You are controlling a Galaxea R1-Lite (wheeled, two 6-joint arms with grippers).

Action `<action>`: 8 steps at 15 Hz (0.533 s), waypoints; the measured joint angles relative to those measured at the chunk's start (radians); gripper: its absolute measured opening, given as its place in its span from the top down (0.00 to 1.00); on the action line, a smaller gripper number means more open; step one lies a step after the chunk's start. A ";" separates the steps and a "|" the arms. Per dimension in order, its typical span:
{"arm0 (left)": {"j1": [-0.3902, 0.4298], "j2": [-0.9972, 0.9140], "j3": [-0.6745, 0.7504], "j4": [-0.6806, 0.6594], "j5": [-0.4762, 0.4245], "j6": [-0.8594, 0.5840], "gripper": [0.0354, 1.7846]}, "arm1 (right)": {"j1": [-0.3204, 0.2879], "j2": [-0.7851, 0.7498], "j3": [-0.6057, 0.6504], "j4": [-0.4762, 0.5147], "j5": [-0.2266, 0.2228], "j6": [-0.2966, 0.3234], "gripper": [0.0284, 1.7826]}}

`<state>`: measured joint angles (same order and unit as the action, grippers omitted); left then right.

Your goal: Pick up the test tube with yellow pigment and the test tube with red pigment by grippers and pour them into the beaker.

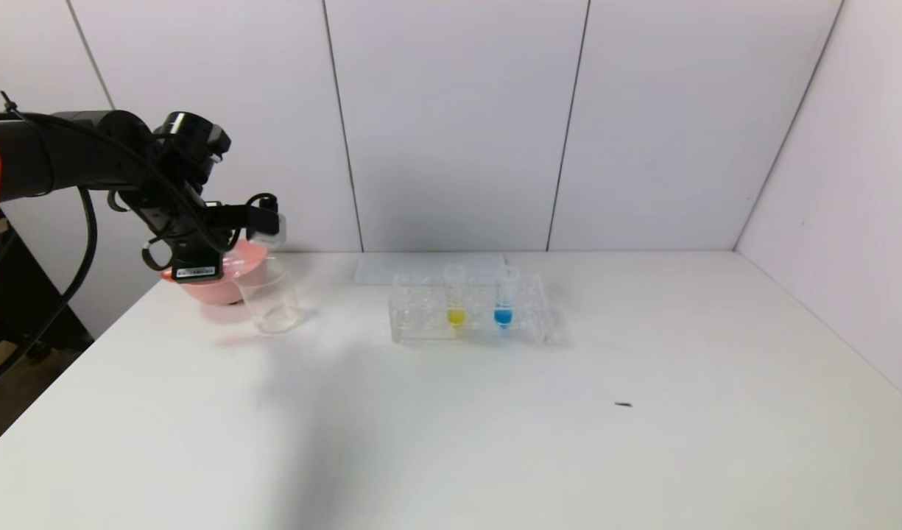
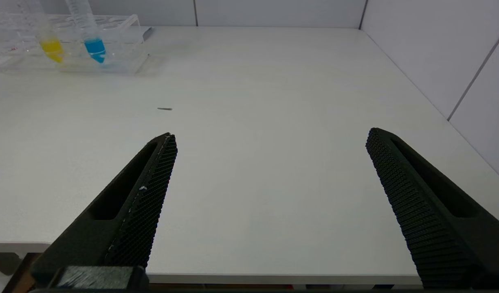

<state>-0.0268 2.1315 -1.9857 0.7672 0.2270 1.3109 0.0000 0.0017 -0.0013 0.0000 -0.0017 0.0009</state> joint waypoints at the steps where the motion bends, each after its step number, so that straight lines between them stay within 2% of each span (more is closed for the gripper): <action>1: 0.000 0.001 -0.001 0.000 0.008 0.001 0.78 | 0.000 0.000 0.000 0.000 0.000 0.000 0.05; 8: -0.008 0.005 -0.001 -0.007 0.032 0.008 0.78 | 0.000 0.000 0.000 0.000 0.000 -0.001 0.05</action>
<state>-0.0351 2.1364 -1.9864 0.7604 0.2591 1.3191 0.0000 0.0017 -0.0013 0.0000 -0.0017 0.0000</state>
